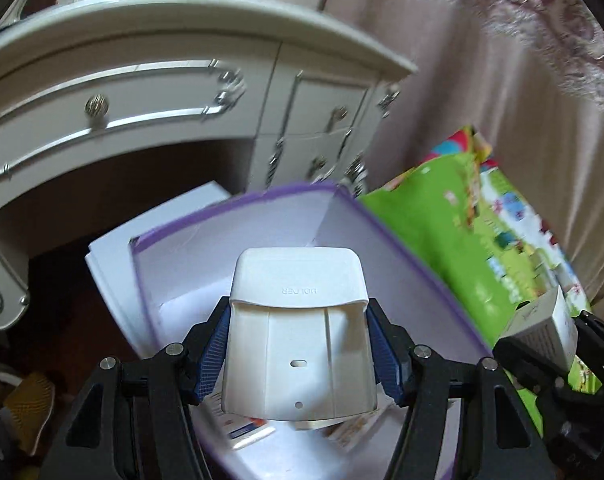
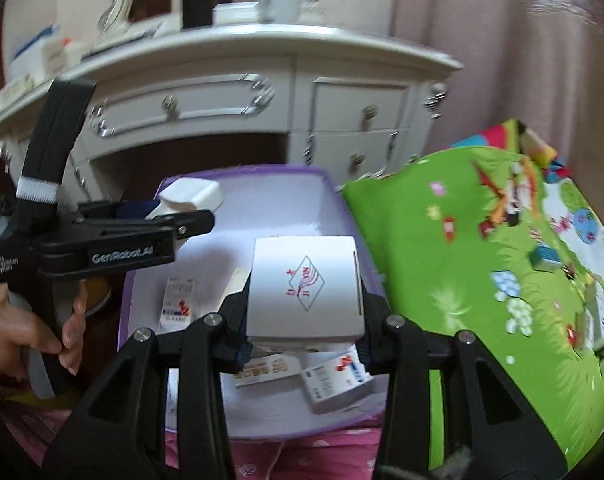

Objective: Organize rigid objects
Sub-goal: 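Open both tools to release the square box and holder into the storage box, then grasp the white Penciclovir cream box with the left tool while the right tool grasps the silver cube box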

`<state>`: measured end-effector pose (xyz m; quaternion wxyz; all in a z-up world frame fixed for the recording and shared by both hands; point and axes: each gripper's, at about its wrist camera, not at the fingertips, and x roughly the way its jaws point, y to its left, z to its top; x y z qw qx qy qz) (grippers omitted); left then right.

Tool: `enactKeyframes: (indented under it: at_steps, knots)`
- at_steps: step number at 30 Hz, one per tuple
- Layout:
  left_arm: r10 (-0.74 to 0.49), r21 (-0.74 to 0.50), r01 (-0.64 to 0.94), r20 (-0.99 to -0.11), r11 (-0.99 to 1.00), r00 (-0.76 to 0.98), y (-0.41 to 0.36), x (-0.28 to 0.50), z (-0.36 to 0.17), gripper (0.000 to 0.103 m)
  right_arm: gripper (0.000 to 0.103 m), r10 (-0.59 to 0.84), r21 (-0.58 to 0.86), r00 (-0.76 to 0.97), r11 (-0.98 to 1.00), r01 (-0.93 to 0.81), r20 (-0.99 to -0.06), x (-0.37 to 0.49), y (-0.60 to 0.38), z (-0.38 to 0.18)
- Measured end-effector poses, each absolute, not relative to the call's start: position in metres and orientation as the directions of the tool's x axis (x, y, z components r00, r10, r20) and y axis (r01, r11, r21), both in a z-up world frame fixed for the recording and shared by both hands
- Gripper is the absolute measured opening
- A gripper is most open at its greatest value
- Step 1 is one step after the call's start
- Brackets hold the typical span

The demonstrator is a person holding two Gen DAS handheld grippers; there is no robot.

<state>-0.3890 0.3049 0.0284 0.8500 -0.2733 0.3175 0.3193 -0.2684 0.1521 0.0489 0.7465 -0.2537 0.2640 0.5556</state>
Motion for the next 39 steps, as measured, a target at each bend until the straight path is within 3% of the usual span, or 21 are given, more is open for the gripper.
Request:
enactKeyframes:
  at_steps: [7,12,13,14,16,19,25,29,35,39]
  knots:
    - [0.316,-0.247,-0.74,-0.787,0.626,0.53,0.317,-0.384,0.005,0.064,0.044,0.582,-0.059,0.141,0.158,-0.986,-0.801,-0.288,0.181,-0.001]
    - [0.302,-0.2,-0.78,-0.843,0.593,0.446,0.326,-0.377,-0.005,0.066,0.045,0.553,0.029,0.043,0.122,-0.992,-0.832,-0.287,0.18,-0.018]
    - [0.3,-0.201,-0.787,-0.847,0.584,0.439,0.328,-0.376,-0.006,0.069,0.047,0.557,0.054,0.019,0.114,-0.992,-0.83,-0.286,0.178,-0.018]
    - [0.302,-0.198,-0.801,-0.854,0.565,0.424,0.329,-0.375,-0.007,0.076,0.06,0.561,0.073,0.004,0.114,-0.991,-0.828,-0.283,0.177,-0.019]
    - [0.316,-0.176,-0.824,-0.865,0.539,0.391,0.327,-0.369,-0.006,0.08,0.079,0.562,0.097,-0.009,0.127,-0.987,-0.827,-0.275,0.173,-0.018]
    - [0.356,-0.115,-0.83,-0.865,0.545,0.353,0.317,-0.353,0.001,0.083,0.079,0.613,0.125,0.019,0.191,-0.974,-0.79,-0.249,0.15,-0.003]
    - [0.294,-0.106,-0.629,-0.816,0.77,0.498,0.253,-0.271,0.031,0.085,0.086,0.587,0.083,0.341,0.576,-0.813,-0.735,-0.138,0.056,0.018]
    - [0.101,-0.159,-0.377,-0.806,0.912,0.583,0.182,-0.185,0.031,0.085,0.086,0.438,0.111,0.494,0.821,-0.56,-0.751,-0.05,-0.043,0.01]
    - [-0.003,-0.109,-0.141,-0.802,0.984,0.597,0.082,-0.066,0.012,0.085,0.085,0.266,0.14,0.549,0.955,-0.262,-0.792,0.03,-0.154,-0.01]
    - [-0.043,-0.121,-0.094,-0.807,0.988,0.589,0.037,-0.001,-0.003,0.085,0.087,0.241,0.126,0.574,0.964,-0.233,-0.782,0.038,-0.175,-0.017]
